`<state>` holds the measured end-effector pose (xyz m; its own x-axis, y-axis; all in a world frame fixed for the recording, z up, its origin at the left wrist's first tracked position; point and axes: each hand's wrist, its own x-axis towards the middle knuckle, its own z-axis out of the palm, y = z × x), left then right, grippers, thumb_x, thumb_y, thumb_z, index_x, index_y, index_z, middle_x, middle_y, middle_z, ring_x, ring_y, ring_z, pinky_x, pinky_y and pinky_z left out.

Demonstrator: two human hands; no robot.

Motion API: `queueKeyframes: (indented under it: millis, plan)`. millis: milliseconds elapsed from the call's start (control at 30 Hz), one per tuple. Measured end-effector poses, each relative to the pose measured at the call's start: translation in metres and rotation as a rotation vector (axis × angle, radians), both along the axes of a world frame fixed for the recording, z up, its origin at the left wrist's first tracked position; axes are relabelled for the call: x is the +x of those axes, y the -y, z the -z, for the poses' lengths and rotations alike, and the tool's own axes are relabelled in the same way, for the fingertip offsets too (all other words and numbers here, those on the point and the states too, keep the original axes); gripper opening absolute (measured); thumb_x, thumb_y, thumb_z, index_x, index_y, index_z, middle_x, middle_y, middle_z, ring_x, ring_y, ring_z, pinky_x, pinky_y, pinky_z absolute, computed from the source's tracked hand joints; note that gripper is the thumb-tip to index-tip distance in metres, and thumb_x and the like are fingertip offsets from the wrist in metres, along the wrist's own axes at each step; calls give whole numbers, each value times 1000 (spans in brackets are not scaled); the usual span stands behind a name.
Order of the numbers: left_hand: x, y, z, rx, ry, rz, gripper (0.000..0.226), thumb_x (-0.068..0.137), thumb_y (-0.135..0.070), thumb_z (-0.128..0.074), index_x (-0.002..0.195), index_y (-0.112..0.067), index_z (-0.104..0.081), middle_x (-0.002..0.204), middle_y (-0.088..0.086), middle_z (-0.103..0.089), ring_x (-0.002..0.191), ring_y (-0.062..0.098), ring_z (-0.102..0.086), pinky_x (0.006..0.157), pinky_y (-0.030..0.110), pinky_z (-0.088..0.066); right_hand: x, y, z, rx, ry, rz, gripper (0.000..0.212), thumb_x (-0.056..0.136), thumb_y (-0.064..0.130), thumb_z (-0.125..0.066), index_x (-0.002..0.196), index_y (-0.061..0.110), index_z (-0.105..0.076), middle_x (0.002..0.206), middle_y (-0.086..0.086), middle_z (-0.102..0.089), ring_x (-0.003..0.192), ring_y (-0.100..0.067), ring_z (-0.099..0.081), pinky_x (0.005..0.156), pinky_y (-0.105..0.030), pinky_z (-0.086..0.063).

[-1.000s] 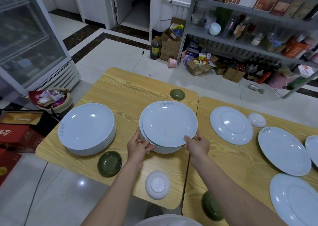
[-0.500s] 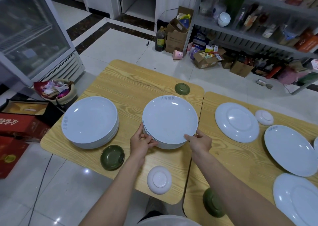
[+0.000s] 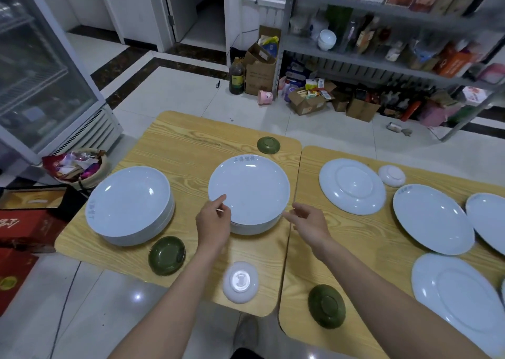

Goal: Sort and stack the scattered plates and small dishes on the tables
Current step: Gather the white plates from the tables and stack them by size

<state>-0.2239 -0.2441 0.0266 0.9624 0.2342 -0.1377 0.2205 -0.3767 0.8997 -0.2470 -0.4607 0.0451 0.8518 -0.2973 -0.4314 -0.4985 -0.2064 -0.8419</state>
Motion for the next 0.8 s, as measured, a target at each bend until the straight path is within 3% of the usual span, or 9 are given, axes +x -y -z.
queueKeyframes:
  millis: [67, 167, 333, 500, 800]
  plan:
    - [-8, 18, -12, 169, 65, 199, 36, 96, -15, -58, 132, -15, -61, 112, 1, -64, 108, 19, -58, 89, 25, -42, -16, 17, -14, -204, 55, -205, 60, 88, 27, -73, 143, 15, -50, 136, -1, -58, 120, -15, -55, 100, -28, -42]
    - [-24, 56, -28, 472, 114, 503, 47, 98, -29, -55, 144, -19, -49, 146, 3, -49, 138, 22, -35, 110, 33, -30, -45, 52, -32, -570, 93, -510, 73, 94, 35, -65, 155, 20, -28, 159, -3, -32, 145, -20, -30, 113, -30, -27]
    - [-68, 142, -57, 781, 245, 746, 59, 100, -45, -45, 154, -27, -29, 161, 1, -26, 149, 23, -17, 119, 37, -14, -110, 126, -56, -1019, 75, -581, 80, 96, 47, -55, 158, 22, -10, 165, -6, -9, 151, -24, -10, 117, -39, -22]
    - [-124, 231, -77, 925, 375, 873, 64, 99, -50, -40, 156, -28, -21, 163, 0, -18, 150, 24, -14, 120, 40, -16, -192, 208, -73, -1202, -37, -471, 79, 98, 49, -48, 158, 18, -6, 165, -11, -6, 152, -29, -4, 121, -48, -8]
    - [-215, 353, -89, 912, 508, 1014, 63, 98, -51, -41, 154, -26, -27, 161, 3, -24, 148, 26, -21, 118, 41, -19, -324, 315, -87, -1219, -203, -243, 77, 100, 52, -39, 158, 19, -1, 165, -12, -2, 152, -29, -3, 121, -49, -9]
